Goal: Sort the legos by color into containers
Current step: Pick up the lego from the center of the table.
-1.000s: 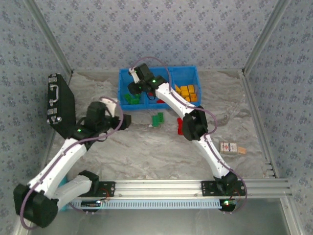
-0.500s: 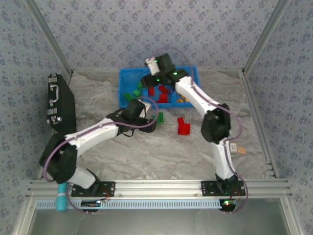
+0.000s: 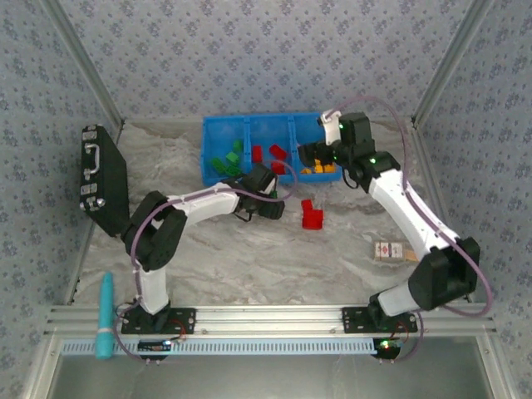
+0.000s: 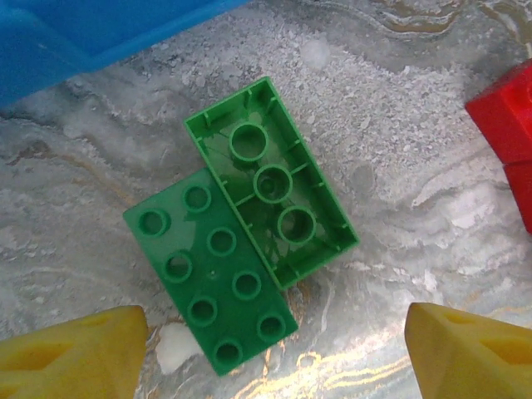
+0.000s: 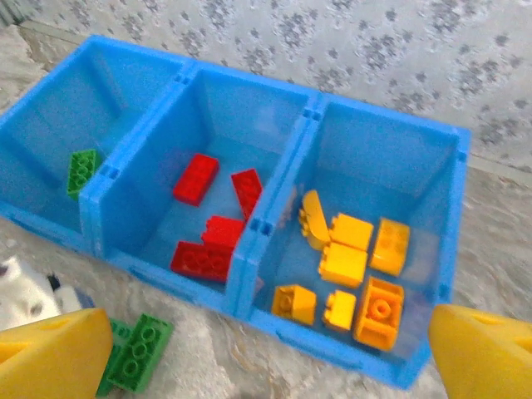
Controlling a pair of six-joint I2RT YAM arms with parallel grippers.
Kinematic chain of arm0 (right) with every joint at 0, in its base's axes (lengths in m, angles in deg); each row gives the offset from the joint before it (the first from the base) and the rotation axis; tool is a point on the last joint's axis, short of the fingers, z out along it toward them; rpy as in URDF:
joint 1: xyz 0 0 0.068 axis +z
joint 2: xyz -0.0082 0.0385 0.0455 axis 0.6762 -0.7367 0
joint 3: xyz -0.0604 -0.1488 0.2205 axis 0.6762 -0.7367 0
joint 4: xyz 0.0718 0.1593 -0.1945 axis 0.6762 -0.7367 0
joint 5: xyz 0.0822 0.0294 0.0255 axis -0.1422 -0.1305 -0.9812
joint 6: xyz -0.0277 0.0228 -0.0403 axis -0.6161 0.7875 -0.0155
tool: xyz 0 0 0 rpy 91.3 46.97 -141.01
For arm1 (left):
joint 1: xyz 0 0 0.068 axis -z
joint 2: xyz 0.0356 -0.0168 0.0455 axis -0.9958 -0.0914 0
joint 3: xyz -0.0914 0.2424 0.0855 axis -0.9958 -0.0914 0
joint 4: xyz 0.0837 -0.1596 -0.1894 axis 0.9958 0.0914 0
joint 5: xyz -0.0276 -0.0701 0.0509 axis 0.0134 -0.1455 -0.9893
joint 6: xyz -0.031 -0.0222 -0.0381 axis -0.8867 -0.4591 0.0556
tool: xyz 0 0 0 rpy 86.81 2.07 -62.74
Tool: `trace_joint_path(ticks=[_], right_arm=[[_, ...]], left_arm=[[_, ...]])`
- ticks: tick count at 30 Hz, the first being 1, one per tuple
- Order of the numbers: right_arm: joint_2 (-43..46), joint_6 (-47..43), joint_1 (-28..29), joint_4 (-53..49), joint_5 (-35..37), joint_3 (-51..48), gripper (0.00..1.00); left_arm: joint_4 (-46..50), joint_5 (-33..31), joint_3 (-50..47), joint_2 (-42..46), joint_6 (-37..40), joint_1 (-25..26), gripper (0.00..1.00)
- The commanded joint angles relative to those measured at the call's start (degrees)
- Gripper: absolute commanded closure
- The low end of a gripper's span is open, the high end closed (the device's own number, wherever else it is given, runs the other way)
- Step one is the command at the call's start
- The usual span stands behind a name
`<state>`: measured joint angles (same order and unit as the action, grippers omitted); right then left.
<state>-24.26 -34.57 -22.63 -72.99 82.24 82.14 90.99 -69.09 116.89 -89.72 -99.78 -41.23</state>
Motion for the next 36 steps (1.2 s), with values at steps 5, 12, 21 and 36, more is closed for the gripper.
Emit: trace_joint_path(ticks=[5,12,21,36], right_arm=[[6.95,-0.18,-2.49,1.88,2.56,-4.00,0.05],[6.93,0.70,-3.98,0.61,0.99,-3.11,0.19],[5.75,2.05,-4.37,-0.64,0.71,-3.37,0.20],[0.18,25.30,4.86,-2.95,-2.65,-13.90,0.30]], left_arm=[[5.53,-0.75,4.13,-5.10,-2.10,0.41,0.26],[6.30,-2.19,4.32,-7.29,-3.55,0.24,0.39],[5.88,-2.23,0.83,-3.96,-3.65,-0.37,0.70],[12.63,-8.85,5.62,19.40,4.03,-7.48,0.76]])
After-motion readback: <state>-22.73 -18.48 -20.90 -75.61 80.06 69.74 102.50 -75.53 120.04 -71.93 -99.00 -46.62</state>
